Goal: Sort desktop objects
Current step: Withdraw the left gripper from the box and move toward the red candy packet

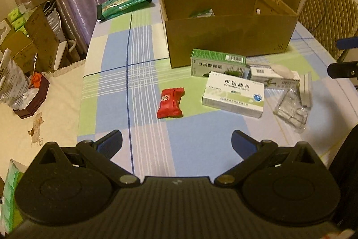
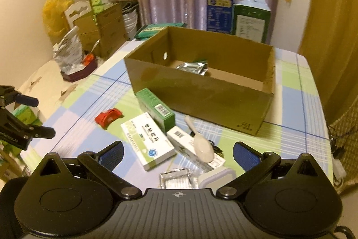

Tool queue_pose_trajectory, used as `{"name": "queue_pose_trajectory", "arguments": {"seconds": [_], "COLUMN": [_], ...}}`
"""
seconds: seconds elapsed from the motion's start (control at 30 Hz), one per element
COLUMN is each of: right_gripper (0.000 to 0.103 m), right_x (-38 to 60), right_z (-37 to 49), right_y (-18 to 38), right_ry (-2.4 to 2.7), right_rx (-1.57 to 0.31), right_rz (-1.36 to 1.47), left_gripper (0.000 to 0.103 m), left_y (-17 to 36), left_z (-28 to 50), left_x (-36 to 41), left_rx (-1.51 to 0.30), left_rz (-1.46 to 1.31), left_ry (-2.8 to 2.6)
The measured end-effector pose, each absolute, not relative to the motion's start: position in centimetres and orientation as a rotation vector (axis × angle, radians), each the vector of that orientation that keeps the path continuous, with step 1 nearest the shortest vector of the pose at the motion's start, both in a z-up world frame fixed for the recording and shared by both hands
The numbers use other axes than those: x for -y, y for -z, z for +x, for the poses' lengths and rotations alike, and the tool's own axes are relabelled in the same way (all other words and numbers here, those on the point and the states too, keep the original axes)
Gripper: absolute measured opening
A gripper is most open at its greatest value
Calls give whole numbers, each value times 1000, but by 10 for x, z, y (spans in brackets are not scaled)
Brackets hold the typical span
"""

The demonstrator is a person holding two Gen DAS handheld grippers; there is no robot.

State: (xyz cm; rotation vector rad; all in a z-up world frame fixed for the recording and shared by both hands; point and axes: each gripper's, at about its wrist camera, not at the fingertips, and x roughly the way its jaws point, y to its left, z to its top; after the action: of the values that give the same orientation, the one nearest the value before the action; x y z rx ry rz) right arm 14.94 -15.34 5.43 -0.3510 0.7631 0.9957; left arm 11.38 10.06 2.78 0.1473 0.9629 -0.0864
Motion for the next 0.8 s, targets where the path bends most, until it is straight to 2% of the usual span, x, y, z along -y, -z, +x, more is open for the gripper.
{"name": "queue_pose_trajectory", "arguments": {"seconds": [0.8], "right_gripper": [98], "right_x": [65], "right_z": [162], "right_y": [17], "right_ry": [-1261], "right_rx": [-820], "right_rz": [-578], "left_gripper": [99], "left_y": [42], "left_z": [187], "left_x": [-110], "left_rx": [-1056], "left_rz": [233], "left_ry": [192]}}
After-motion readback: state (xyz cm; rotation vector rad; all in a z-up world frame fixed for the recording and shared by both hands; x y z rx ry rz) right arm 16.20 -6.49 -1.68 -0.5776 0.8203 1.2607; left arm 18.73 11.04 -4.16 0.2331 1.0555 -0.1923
